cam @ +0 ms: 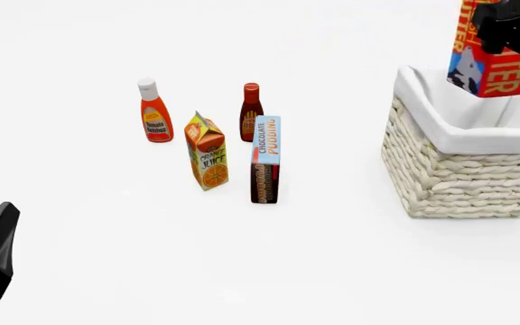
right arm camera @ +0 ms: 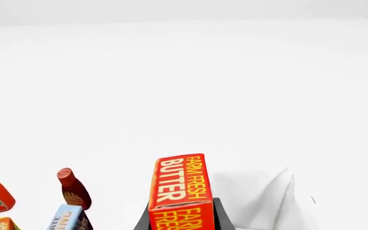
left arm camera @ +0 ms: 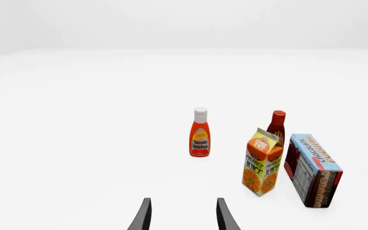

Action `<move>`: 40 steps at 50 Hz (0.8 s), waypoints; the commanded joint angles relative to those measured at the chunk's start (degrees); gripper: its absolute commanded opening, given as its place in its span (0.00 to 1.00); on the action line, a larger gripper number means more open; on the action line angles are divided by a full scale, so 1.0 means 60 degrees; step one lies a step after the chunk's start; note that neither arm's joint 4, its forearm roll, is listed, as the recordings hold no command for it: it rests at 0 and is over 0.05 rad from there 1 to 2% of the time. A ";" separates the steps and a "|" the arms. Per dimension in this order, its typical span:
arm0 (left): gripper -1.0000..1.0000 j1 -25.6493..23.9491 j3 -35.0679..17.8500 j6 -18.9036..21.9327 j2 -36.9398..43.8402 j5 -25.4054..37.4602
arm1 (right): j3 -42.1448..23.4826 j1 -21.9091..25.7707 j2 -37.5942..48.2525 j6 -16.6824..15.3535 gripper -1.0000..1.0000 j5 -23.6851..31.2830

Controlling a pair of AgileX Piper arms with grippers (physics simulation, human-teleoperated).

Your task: Pick the butter and place it in the basket.

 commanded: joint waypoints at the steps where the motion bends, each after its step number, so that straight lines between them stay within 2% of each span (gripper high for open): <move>1: 1.00 0.0000 0.0000 0.0000 0.0000 0.0000 | -0.0009 -0.0075 0.0010 0.0274 0.00 -0.0366; 40: 1.00 0.0000 0.0000 0.0000 0.0000 0.0000 | 0.0343 -0.0303 0.0352 0.0500 0.00 -0.1080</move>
